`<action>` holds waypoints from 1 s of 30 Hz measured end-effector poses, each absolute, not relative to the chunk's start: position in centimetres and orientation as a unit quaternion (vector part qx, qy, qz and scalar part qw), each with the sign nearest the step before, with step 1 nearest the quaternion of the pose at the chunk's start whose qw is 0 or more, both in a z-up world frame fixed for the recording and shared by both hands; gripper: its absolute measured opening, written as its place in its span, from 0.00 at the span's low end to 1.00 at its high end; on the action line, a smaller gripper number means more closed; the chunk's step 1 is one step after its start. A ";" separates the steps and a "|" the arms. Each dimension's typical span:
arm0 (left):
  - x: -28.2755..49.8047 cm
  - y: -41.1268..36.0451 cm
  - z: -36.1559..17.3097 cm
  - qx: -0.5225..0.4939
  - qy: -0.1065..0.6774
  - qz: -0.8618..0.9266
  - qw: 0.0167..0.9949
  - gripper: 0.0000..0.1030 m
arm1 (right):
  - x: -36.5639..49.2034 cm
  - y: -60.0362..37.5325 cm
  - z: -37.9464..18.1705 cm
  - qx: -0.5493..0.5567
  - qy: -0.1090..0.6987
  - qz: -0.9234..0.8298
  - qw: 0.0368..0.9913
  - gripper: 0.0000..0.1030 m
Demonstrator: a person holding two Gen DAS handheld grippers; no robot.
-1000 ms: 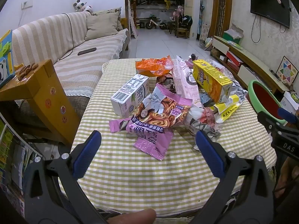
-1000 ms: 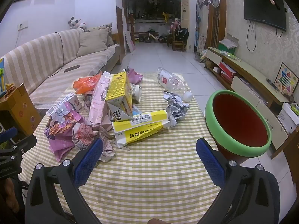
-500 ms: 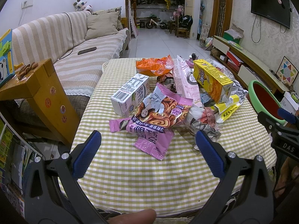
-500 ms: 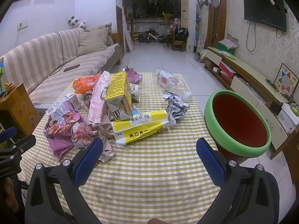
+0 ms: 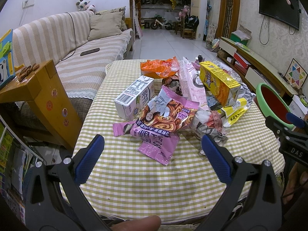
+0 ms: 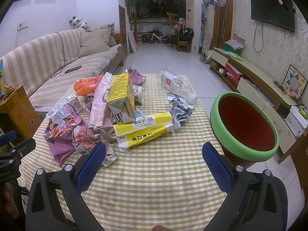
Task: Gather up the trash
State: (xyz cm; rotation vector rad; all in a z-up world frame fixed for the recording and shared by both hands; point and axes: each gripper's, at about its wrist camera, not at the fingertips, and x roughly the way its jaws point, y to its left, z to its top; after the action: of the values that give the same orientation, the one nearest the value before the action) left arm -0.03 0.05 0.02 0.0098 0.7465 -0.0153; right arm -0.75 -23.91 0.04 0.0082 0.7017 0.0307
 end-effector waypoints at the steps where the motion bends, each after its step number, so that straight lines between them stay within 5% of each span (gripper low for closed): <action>1: 0.0 0.0 0.0 0.005 0.365 -0.008 0.931 0.96 | -0.8 -24.0 0.1 0.005 0.344 0.015 0.939 0.93; 30: -0.4 0.2 -0.6 0.001 0.368 -0.005 0.930 0.96 | -0.4 -24.2 -0.6 0.010 0.350 0.011 0.937 0.93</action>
State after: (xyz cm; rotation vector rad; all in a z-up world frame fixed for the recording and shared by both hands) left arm -0.39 0.21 -0.58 0.0011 0.7535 -0.0097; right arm -0.42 -24.16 -0.57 0.0203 0.7157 0.0225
